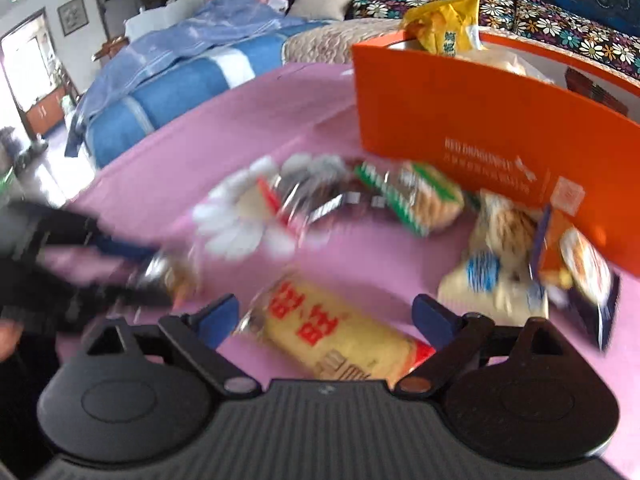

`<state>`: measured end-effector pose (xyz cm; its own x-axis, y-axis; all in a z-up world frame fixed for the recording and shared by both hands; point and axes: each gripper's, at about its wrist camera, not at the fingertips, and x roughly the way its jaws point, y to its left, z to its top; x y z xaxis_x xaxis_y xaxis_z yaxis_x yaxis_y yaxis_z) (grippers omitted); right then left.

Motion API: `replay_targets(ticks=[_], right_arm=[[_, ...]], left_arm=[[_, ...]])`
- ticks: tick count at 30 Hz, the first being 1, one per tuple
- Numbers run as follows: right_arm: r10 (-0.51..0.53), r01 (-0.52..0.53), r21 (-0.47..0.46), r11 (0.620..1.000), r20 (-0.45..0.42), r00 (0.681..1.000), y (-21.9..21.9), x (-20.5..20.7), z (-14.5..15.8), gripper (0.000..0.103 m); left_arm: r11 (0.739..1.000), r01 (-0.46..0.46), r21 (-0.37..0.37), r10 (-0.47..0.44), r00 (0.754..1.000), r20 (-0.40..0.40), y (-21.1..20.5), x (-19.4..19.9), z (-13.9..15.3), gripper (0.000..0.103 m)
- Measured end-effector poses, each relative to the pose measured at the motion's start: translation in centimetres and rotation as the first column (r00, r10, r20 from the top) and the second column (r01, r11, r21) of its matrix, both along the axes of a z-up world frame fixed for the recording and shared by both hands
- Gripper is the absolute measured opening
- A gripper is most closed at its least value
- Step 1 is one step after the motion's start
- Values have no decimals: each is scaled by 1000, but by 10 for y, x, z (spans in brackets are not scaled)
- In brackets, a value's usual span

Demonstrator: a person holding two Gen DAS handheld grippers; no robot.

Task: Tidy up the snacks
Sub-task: 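Grasp the clear nut bag with the left tool while the right tool grasps the rice cracker packet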

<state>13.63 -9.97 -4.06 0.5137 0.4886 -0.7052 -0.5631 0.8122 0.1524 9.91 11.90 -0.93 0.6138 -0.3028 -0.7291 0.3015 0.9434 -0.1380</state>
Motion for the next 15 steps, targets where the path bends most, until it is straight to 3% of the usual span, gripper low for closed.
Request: replay_targets(ticks=[5,9,11,15], right_arm=[[26,-25,-18,1000,16,1000,-13,-52,-2,93],[-9,12,-44,999,75,997,-18,-52,0,93],[-56,57,-15,998,57,997,-21,-40,0,93],[-45,46,-21,999,36,998,-13,-32,-3,76]], left_arm=[[1000,5,2,-5,999,51,-2,-3,8,46],[999,3,42,-6,998,65,-10,-1,8,52],[999,16,36,-18,998,55,-14,2,6,57],[995,32,93,-36,999,38,-24,5,-1,55]])
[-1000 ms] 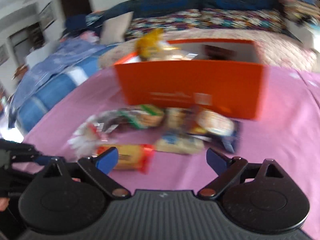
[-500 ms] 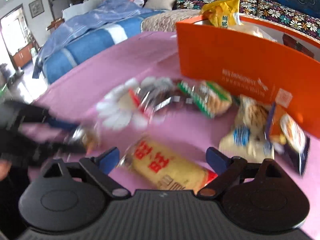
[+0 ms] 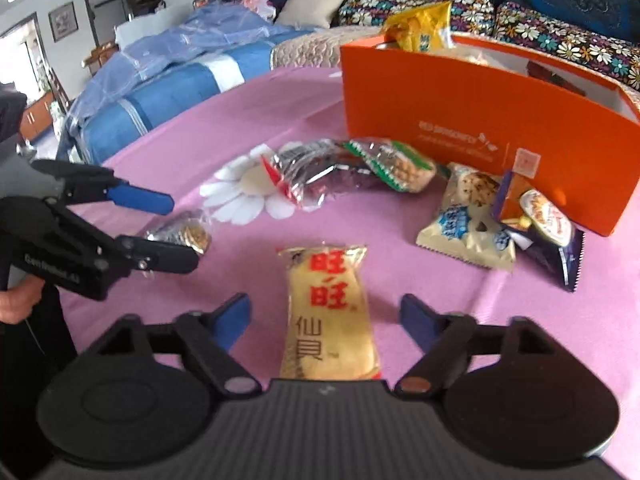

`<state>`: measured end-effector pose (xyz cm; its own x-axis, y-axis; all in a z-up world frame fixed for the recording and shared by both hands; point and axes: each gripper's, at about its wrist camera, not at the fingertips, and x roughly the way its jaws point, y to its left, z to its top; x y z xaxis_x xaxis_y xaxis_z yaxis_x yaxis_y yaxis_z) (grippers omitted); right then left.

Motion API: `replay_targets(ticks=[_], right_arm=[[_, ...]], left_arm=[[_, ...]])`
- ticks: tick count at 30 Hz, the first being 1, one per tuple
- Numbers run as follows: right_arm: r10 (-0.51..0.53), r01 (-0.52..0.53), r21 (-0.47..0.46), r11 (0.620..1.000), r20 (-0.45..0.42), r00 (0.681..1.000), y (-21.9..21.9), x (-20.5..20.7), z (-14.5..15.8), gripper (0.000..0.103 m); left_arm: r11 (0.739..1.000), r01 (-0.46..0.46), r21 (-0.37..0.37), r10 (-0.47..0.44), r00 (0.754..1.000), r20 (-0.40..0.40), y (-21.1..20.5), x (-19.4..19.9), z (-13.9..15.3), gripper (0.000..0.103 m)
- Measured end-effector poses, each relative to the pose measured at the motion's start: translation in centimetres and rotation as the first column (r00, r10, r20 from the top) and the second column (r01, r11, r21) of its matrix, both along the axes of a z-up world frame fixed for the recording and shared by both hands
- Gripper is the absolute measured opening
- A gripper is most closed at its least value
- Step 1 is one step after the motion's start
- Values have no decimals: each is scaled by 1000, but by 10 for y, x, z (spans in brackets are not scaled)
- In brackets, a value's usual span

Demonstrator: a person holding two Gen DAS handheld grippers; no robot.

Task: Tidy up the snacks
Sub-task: 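Grasp the clear nut bag with the left tool while the right tool grasps the rice cracker packet, then carry both packets into the orange box and open both tools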

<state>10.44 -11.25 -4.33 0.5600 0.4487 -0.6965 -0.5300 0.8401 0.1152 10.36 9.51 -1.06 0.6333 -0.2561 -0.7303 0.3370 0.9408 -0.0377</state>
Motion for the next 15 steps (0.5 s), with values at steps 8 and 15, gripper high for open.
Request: replay_targets(ticks=[8,15], right_arm=[[-9,13,-74,997,60,998,-1,-10,2,40],[-138,139,-1,990,89,986,-35,-16,14,40]], left_arm=[[1000,5,-9,-6,1000,-20,6,-2,-8,5],[995,-41,-95,37,999,-39,-1,7,1,3]])
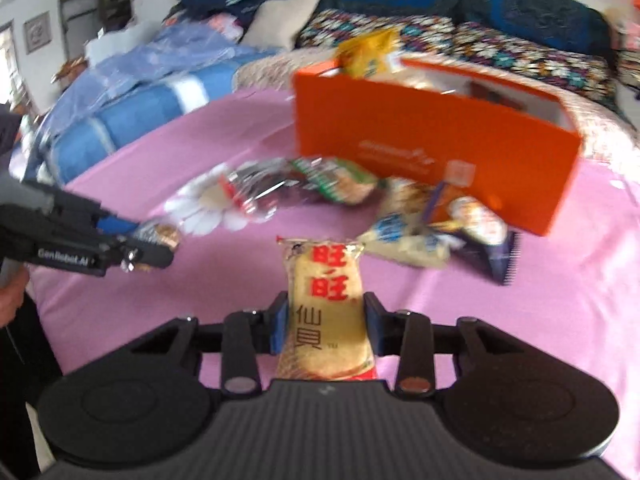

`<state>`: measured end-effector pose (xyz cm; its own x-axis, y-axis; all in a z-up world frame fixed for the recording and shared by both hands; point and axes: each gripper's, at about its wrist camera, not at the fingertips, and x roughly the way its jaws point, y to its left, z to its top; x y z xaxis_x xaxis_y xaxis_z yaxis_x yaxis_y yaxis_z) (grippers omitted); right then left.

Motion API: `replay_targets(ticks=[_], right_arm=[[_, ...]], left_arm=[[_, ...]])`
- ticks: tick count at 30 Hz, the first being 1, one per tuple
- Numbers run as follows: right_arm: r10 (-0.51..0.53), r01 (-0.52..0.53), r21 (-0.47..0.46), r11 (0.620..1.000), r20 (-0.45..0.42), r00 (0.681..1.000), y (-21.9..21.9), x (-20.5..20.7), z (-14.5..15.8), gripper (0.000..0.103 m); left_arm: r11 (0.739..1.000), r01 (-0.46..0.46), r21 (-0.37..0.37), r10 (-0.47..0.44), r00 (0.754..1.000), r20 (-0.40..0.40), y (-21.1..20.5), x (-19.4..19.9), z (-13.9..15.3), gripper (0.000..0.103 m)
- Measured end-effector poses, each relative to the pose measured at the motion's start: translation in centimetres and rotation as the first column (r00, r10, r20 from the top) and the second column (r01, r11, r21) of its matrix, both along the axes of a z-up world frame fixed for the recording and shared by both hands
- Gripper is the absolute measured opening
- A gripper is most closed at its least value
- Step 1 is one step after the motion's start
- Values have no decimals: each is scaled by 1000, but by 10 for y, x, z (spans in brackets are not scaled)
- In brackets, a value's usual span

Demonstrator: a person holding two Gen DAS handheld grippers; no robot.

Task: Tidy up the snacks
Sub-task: 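Carry both packets into the orange box and open both tools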

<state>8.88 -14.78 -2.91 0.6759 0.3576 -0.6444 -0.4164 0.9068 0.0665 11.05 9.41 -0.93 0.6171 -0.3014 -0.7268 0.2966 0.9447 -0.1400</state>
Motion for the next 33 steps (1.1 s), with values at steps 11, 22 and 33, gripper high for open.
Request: replay_targets(ticks=[11,22,33], right_arm=[[-156,152,131,980,25,987,-53,13,27,40],[-251,210,200,957,207,946,-58,139,93,40],[-266,248,127,960,150,952,-58,209,58,55]], left_arm=[[997,71,-11,-70,994,82,-43,29,47,3],[996,-11,-92,25,989,147,-69,178,104,3],[998,-42,-40,49,980,192,-140,249,79,44]])
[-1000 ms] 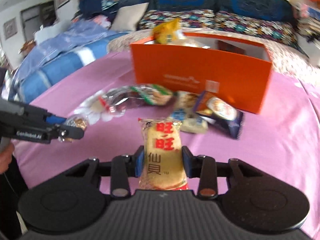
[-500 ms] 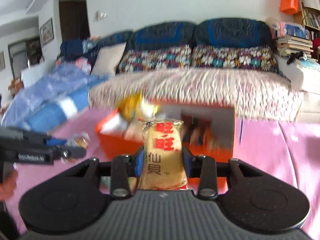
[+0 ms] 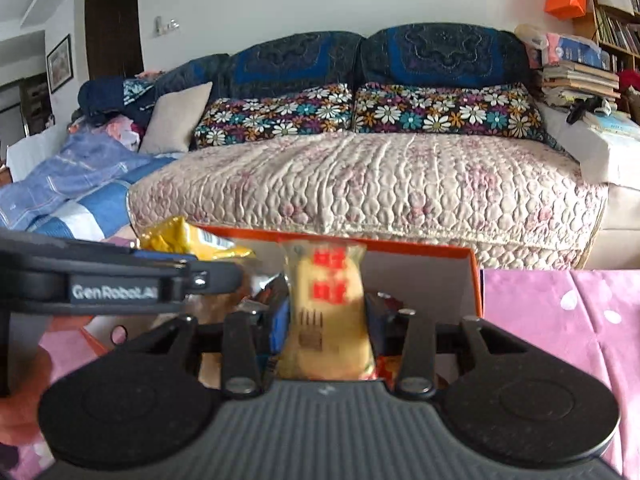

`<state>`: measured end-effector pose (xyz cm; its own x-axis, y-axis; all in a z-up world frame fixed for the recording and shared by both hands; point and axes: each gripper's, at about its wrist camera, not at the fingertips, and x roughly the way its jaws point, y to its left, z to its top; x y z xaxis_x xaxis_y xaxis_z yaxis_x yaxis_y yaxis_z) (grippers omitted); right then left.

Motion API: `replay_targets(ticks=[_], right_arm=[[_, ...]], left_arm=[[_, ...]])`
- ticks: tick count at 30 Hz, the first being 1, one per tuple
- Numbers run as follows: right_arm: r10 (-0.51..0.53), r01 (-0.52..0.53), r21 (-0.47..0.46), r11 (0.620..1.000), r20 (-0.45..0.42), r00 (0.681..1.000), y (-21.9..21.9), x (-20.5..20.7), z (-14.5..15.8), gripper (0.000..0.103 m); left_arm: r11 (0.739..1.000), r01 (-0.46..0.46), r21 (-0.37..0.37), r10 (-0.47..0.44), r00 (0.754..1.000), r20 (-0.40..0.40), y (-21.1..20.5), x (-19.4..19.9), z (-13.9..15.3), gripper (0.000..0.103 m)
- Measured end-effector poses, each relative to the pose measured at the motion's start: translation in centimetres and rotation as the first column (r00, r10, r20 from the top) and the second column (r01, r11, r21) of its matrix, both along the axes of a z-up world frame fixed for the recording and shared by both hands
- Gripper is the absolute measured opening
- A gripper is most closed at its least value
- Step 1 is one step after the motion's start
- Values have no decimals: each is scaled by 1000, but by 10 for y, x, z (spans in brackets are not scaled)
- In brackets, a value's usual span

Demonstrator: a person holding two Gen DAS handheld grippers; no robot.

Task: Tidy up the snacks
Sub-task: 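Carry both packets into the orange box and open both tools, then move both tools back over the remaining snacks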

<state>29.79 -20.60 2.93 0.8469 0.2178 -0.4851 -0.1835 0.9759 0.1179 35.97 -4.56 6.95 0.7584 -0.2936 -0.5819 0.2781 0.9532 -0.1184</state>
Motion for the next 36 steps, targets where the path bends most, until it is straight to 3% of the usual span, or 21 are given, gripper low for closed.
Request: replay_targets(ticks=[3,10,12,19,24,29,32,36], right_arm=[[-2,3,-31,1000,42,999,1,-9,5,72],[3,3,-60,998,94,996,7,-43,22,85],[-1,7,-56,998,109,994,8,-59,29,94],[8,-7,-5,1000,124,992,5,-128,33,100],[-6,4,40,999,52,999,-12,-164,12,100],[-25,27,48,998,-36,999,-32,-179,-13,100],[-51,54,42,998,-73,996,-47,-182,-27,100],[-78,91,91,992,-135,988,-67,-176,-40,101]], left_arm=[[1000,-12,2,12,999,43,3,-12,4,47],[1000,-13,29,11,997,77,19,-54,26,52],[1000,-11,21,9,996,87,24,-70,33,54],[999,-14,52,8,995,101,43,-123,43,57],[998,-13,64,8,997,74,65,-163,16,63],[995,3,104,-1,1000,-21,83,-191,-41,61],[992,51,119,-42,997,-70,79,-193,-63,57],[982,91,168,-83,995,-53,64,-180,-69,53]])
